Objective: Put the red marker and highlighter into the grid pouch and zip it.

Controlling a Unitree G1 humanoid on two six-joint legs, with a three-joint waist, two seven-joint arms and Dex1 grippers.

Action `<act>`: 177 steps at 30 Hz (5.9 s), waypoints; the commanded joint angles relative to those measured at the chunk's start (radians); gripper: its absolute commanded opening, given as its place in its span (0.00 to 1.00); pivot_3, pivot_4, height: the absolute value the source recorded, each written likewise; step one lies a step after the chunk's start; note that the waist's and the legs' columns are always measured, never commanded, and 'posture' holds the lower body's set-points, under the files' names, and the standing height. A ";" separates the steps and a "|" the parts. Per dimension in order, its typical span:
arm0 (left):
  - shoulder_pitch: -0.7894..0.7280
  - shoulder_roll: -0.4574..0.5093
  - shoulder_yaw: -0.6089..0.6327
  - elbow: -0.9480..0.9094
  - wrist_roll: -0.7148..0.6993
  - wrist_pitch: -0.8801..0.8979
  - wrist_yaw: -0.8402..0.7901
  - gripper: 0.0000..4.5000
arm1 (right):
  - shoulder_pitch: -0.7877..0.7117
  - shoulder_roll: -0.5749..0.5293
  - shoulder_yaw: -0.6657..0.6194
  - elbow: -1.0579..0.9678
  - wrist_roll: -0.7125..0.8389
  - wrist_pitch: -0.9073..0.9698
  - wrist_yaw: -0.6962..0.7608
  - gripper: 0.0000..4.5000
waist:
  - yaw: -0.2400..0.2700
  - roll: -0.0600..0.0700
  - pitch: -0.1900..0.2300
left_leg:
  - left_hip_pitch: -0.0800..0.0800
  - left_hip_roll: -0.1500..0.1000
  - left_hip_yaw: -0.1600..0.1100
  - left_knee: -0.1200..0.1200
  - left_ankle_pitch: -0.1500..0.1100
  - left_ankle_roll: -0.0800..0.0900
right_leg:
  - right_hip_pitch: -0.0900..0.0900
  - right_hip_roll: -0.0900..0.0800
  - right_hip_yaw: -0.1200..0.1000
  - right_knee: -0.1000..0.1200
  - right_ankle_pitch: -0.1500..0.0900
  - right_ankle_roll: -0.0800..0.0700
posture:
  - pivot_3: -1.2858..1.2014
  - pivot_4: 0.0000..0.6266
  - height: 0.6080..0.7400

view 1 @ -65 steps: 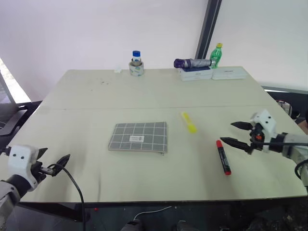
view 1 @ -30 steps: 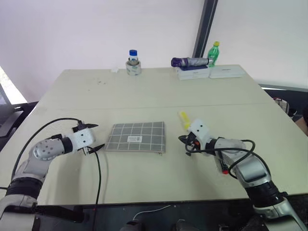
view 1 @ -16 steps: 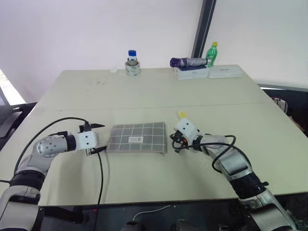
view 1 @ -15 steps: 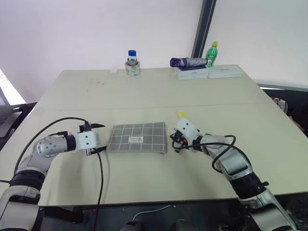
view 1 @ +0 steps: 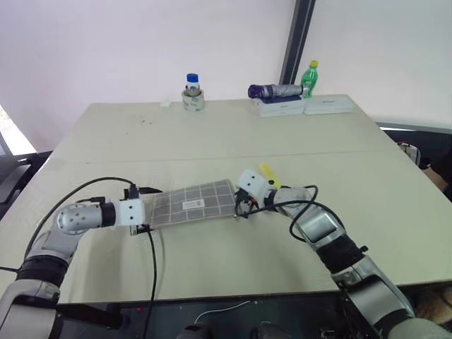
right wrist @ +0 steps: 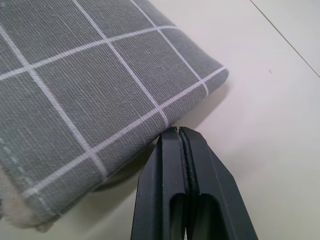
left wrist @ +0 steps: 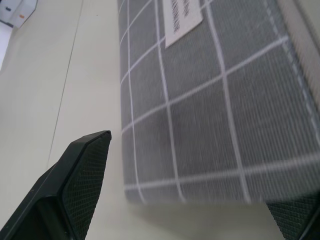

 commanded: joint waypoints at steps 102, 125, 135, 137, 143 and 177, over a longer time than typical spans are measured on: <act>0.259 -0.431 0.087 -0.894 -0.372 1.010 0.483 0.00 | 0.029 0.090 -0.060 -0.635 0.419 0.450 0.052 0.01 | 0.004 -0.001 -0.001 | -0.002 0.001 0.008 0.001 0.000 0.000 | -0.011 0.003 0.014 0.010 0.000 0.000 | 0.52 0.24 1.00; 0.266 -0.280 0.142 -0.771 -0.200 0.823 0.491 0.00 | 0.033 -0.087 -0.285 -0.069 0.187 0.239 -0.240 0.66 | 0.002 -0.001 -0.001 | -0.001 0.001 0.009 0.000 0.000 0.000 | -0.012 0.003 0.015 0.009 0.000 0.000 | 0.52 0.24 1.00; 0.272 -0.306 0.135 -0.760 -0.154 0.792 0.516 0.00 | 0.009 -0.022 -0.349 0.057 0.206 0.214 -0.250 0.25 | 0.003 -0.001 -0.001 | -0.001 0.001 0.009 0.000 0.000 0.000 | -0.012 0.003 0.015 0.009 0.000 0.000 | 0.52 0.24 1.00; 0.271 -0.308 0.131 -0.755 -0.145 0.785 0.518 0.00 | 0.014 -0.032 -0.344 0.029 0.198 0.217 -0.245 0.20 | 0.002 -0.001 -0.001 | -0.001 0.001 0.009 0.000 0.000 0.000 | -0.011 0.003 0.015 0.009 0.000 0.000 | 0.52 0.24 1.00; 0.259 -0.309 0.120 -0.739 -0.129 0.763 0.505 0.00 | 0.064 -0.181 -0.289 -0.203 0.196 0.205 -0.078 0.20 | 0.006 -0.001 -0.001 | -0.002 0.001 0.009 0.000 0.000 0.000 | -0.011 0.003 0.015 0.009 0.000 0.000 | 0.52 0.24 1.00; 0.250 -0.325 0.098 -0.727 -0.122 0.717 0.477 0.00 | 0.058 -0.201 -0.276 -0.512 0.412 0.458 0.020 0.20 | 0.006 -0.002 -0.001 | -0.001 0.002 0.009 0.000 -0.003 0.006 | -0.011 0.003 0.015 0.009 0.000 0.000 | 0.52 0.24 1.00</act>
